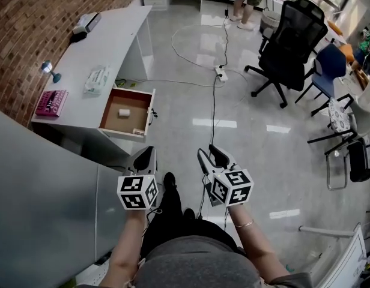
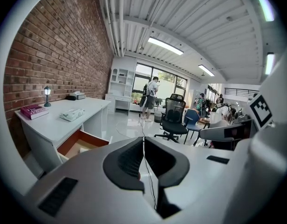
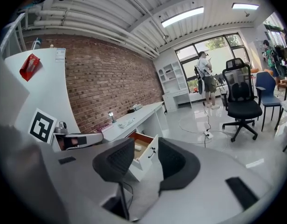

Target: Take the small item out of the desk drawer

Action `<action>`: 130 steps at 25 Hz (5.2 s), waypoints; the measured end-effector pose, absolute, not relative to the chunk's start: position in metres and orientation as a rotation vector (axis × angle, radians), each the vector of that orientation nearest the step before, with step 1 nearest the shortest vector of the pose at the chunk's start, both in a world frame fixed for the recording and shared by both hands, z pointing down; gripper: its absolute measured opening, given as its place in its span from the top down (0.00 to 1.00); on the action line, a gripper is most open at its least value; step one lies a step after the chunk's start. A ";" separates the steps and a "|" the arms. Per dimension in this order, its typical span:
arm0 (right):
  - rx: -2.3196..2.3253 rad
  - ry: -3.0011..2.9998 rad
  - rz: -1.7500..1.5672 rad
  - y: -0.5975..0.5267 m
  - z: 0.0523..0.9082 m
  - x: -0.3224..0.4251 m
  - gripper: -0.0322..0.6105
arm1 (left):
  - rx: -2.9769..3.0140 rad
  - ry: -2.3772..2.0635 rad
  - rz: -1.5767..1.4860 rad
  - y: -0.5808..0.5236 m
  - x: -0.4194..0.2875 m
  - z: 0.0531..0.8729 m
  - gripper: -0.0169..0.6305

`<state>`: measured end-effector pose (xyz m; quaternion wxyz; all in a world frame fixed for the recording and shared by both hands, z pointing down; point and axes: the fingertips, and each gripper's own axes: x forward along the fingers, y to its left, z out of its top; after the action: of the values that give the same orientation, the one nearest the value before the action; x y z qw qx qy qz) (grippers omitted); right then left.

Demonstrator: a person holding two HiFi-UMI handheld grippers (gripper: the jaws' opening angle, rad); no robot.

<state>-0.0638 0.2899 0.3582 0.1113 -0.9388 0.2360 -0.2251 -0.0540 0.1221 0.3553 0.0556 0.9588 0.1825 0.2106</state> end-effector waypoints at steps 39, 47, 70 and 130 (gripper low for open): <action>-2.736 0.998 -0.815 0.130 0.382 0.185 0.73 | 2.831 0.285 0.675 -0.017 0.155 0.390 0.93; -2.617 1.374 -0.876 0.079 0.410 0.219 0.74 | 2.839 -0.096 0.640 -0.060 0.157 0.404 0.93; -2.219 2.335 -1.159 -0.028 0.487 0.238 0.74 | 2.496 -0.899 0.551 -0.085 0.102 0.438 0.93; -2.460 2.774 -1.357 -0.142 0.724 0.273 0.63 | 2.242 -1.143 0.474 -0.106 0.067 0.571 0.93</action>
<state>0.2732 -0.1420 0.7235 -0.3925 -0.5731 0.6461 -0.3161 0.0671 -0.1059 0.5713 0.2863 0.8389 -0.4277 0.1772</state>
